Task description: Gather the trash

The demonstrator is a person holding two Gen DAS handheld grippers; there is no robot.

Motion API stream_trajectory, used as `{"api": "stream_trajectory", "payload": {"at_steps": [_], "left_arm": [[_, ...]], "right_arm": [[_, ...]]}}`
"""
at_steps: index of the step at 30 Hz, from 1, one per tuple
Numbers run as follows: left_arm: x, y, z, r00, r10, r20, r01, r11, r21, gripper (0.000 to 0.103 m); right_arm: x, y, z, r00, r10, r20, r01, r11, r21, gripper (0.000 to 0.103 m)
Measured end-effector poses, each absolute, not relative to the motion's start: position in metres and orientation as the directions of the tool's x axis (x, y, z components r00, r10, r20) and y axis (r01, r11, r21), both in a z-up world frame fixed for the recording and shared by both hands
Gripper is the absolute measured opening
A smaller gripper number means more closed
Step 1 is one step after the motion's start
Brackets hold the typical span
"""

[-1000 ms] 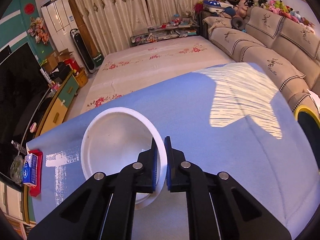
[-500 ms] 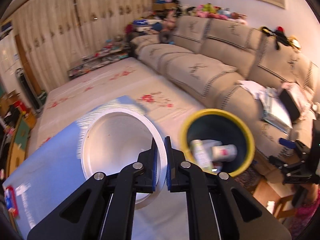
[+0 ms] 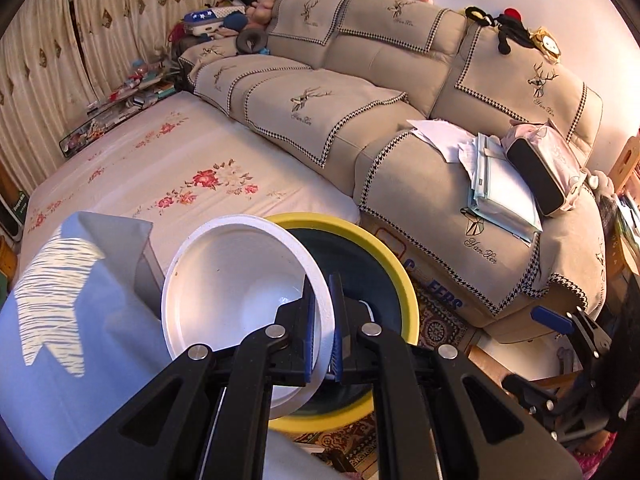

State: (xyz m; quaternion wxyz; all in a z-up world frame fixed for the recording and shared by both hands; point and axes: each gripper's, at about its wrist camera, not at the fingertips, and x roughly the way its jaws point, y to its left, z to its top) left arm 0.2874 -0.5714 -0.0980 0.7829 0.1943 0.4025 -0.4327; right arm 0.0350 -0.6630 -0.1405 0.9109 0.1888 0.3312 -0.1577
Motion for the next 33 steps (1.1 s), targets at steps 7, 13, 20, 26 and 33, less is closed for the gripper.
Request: {"api": "stream_trajectory", "payload": {"at_steps": [7,13,20,26,33], "left_arm": [[0.316,-0.590,-0.148,0.266,-0.443,-0.856,0.795,0.603,-0.066,0.012],[0.331,-0.571,-0.161,0.317,-0.404,-0.858,0.738,0.674,-0.045,0.065],[0.297,-0.492,-0.092,0.456,-0.493,-0.741,0.692,0.720,-0.053,0.092],[0.226,-0.387,-0.023,0.677,-0.468,-0.568,0.603,0.795,0.063,0.098],[0.166,-0.252,-0.002,0.803,-0.333,-0.495,0.412,0.909,0.057,0.098]], "right_arm": [[0.035,-0.666,-0.147,0.734,-0.145,-0.664,0.410,0.874,0.262,0.095],[0.043,-0.656,-0.144,0.741,-0.127,-0.659,0.385,0.885,0.262,0.096],[0.049,-0.635,-0.133,0.762,-0.104,-0.639,0.338,0.905,0.256,0.096],[0.055,-0.612,-0.117,0.782,-0.080,-0.618,0.282,0.929,0.238,0.096],[0.056,-0.573,-0.090,0.809,-0.083,-0.582,0.230,0.956,0.184,0.096]]}}
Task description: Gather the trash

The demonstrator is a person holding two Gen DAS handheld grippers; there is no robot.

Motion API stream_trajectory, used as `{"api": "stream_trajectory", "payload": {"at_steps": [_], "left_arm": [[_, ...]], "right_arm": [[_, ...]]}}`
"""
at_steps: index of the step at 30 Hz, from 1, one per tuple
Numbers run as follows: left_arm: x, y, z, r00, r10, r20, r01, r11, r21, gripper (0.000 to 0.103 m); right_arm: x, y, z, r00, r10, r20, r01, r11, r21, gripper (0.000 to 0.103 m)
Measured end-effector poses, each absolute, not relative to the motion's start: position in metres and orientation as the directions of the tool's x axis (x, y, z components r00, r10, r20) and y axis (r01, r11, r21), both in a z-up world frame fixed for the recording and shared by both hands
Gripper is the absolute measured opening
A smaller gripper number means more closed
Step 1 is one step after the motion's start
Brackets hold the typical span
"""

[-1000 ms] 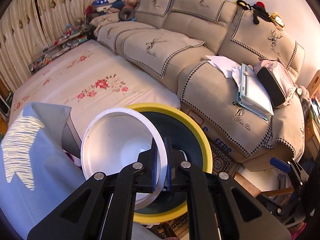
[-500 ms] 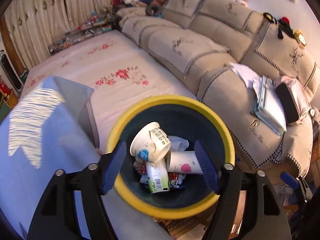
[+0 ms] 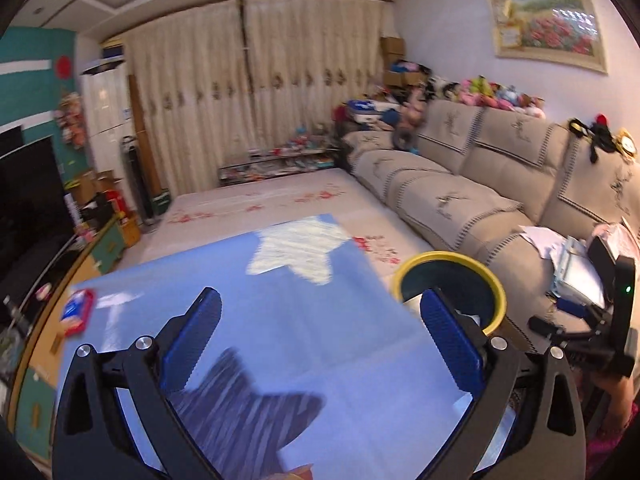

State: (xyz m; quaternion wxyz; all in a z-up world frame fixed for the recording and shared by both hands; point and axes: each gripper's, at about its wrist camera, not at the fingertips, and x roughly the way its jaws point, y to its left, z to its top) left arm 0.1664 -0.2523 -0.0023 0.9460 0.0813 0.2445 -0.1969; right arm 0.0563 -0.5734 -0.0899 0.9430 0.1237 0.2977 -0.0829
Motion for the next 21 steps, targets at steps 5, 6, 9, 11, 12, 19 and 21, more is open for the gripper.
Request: {"api": "stream_trajectory", "payload": {"at_steps": [5,6,9,11,12,19,21], "left_arm": [[0.140,-0.178,-0.006,0.848,-0.156,-0.507,0.220,0.973,0.069,0.098],[0.133,-0.165,-0.007,0.855,-0.122,-0.504,0.184,0.980,0.076,0.098],[0.112,-0.133,-0.008,0.870,-0.061,-0.489,0.108,0.992,0.068,0.098],[0.099,-0.116,-0.007,0.879,-0.046,-0.475,0.081,0.995,0.052,0.098],[0.092,-0.108,-0.007,0.883,-0.034,-0.468,0.065,0.997,0.049,0.098],[0.066,-0.076,-0.016,0.890,-0.008,-0.457,0.009,1.000,0.002,0.098],[0.063,-0.074,-0.018,0.891,-0.009,-0.454,0.008,1.000,-0.004,0.098]], "right_arm": [[0.048,-0.541,-0.065,0.833,-0.086,-0.547,0.191,0.972,0.137,0.096],[0.044,-0.533,-0.059,0.840,-0.089,-0.535,0.182,0.976,0.123,0.096],[0.034,-0.515,-0.045,0.854,-0.097,-0.511,0.167,0.982,0.092,0.096],[0.028,-0.508,-0.039,0.860,-0.099,-0.501,0.163,0.983,0.084,0.096],[0.026,-0.505,-0.036,0.863,-0.098,-0.495,0.159,0.984,0.082,0.096],[0.012,-0.492,-0.026,0.878,-0.080,-0.471,0.133,0.988,0.080,0.096],[0.011,-0.487,-0.026,0.881,-0.074,-0.467,0.125,0.989,0.080,0.096]]}}
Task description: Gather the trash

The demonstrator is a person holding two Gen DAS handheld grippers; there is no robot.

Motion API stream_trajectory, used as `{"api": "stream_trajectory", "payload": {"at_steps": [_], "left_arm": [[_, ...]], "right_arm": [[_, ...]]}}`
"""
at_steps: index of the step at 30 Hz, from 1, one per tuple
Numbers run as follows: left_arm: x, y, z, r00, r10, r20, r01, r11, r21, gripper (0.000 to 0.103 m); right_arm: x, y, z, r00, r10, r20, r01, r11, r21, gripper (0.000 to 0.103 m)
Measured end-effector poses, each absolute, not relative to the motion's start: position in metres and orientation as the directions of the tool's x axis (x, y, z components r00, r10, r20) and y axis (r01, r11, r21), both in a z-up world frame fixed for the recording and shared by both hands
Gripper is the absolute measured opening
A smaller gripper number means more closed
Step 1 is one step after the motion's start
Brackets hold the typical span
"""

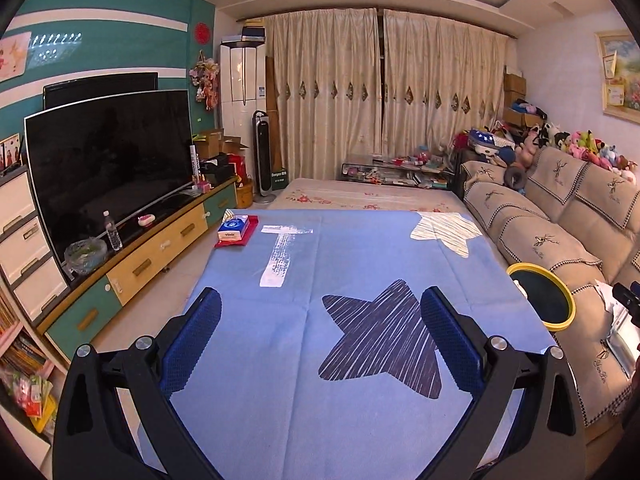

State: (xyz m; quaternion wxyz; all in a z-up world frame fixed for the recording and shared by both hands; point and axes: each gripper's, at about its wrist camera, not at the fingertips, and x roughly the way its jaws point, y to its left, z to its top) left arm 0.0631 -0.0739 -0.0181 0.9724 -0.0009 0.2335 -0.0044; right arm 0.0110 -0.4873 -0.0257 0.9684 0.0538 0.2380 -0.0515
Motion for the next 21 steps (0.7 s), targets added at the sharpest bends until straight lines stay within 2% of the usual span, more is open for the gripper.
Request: {"api": "stream_trajectory", "payload": {"at_steps": [21], "left_arm": [[0.068,-0.089,-0.021,0.884,-0.052,-0.465,0.053,0.999,-0.010,0.098]], "right_arm": [[0.013,-0.481,-0.029,0.880,-0.065,-0.470,0.115,0.990,0.079,0.096]]}}
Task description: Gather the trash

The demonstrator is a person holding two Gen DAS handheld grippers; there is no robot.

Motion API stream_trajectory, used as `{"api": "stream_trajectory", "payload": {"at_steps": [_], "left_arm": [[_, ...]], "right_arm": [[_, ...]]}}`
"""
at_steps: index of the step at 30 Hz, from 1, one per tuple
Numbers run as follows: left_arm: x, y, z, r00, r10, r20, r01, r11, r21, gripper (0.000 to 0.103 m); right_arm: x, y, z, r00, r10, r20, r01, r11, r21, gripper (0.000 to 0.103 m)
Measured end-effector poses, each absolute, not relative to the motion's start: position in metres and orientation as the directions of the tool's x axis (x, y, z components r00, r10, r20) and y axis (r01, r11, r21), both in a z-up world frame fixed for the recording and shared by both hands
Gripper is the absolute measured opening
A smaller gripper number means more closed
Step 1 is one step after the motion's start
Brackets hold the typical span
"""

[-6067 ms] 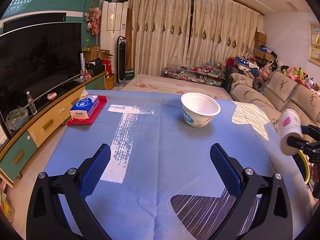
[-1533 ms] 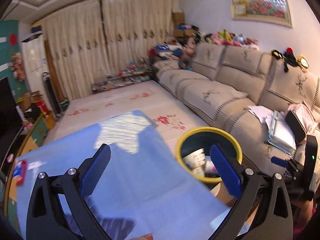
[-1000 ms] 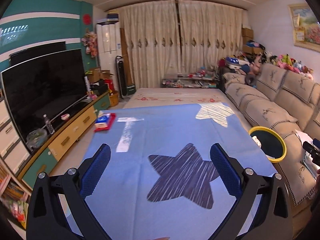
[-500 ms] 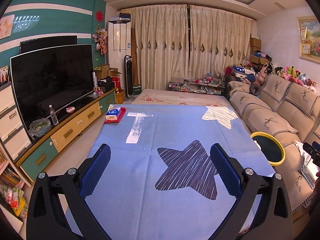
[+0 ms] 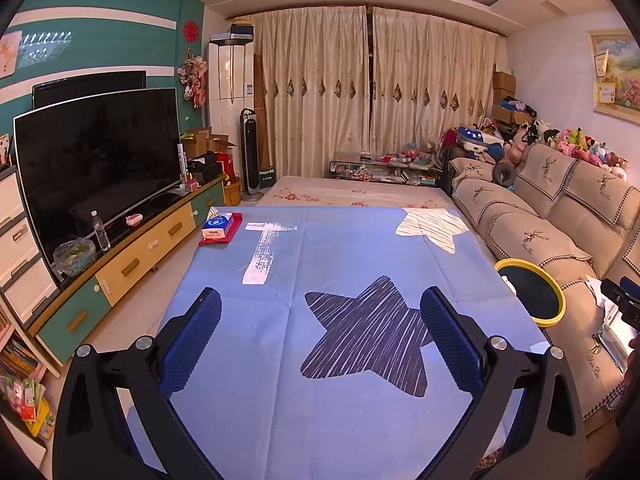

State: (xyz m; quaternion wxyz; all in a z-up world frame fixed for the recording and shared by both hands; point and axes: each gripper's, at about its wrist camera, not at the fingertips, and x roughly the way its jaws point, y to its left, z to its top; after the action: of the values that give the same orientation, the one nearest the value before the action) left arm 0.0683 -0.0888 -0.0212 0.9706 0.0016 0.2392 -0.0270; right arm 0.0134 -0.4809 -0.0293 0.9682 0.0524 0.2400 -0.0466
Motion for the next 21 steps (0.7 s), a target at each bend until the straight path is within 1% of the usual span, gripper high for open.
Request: {"api": "stream_trajectory", "payload": {"at_steps": [21], "left_arm": [[0.0722,-0.0956,-0.0258,0.874,-0.076,-0.481,0.081,0.997,-0.010,0.098]], "right_arm": [[0.0162,-0.4813,-0.0321,0.875,-0.053,-0.482,0.111,0.989,0.093,0.096]]}}
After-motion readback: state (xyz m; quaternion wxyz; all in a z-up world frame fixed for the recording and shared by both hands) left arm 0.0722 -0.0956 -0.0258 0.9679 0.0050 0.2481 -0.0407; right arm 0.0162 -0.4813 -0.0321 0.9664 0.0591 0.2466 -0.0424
